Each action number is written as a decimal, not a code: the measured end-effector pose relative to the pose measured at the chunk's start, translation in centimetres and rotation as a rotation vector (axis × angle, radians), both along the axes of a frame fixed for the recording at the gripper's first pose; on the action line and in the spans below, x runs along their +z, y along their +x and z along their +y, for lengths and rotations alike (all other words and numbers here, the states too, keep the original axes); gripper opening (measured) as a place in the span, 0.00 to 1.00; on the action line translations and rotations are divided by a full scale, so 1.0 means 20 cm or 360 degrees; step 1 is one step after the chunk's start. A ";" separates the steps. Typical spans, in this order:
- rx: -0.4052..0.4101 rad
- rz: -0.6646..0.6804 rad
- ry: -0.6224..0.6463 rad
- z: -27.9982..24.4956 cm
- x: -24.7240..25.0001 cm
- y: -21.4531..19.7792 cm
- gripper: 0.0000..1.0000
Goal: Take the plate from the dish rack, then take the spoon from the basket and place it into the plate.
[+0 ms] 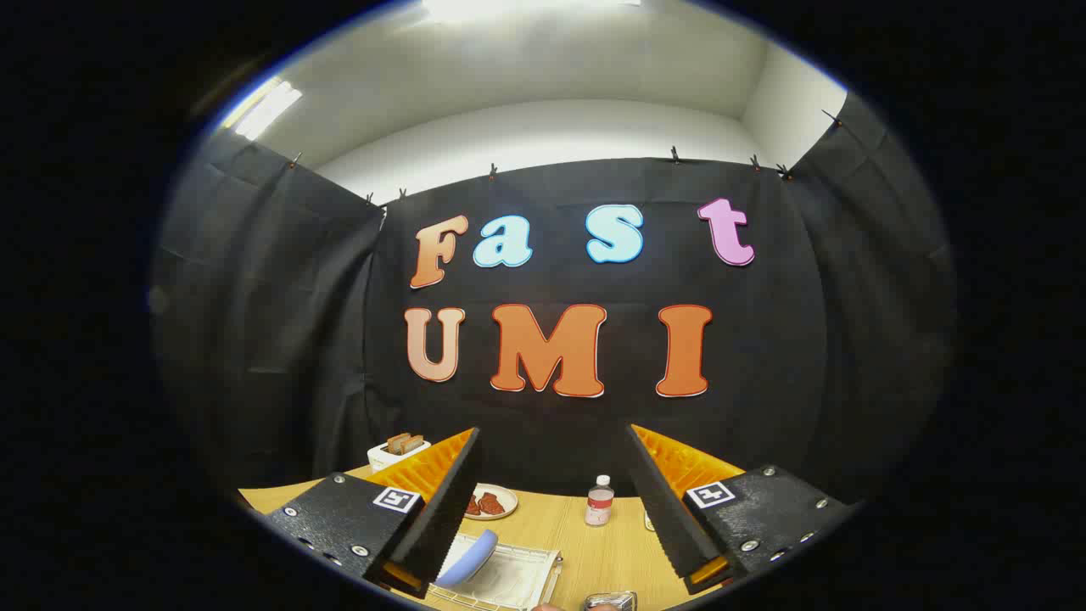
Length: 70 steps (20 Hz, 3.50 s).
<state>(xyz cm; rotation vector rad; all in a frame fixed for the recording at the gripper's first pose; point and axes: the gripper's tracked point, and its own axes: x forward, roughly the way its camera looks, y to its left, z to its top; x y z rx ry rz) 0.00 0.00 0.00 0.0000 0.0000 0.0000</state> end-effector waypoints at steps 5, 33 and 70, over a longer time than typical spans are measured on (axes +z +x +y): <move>0.0002 -0.0010 -0.0052 0.01 0.01 -0.01 0.98; 0.0214 0.0727 0.0146 0.31 -0.66 0.04 0.98; -0.0269 0.1867 0.0022 0.47 -1.41 0.25 0.28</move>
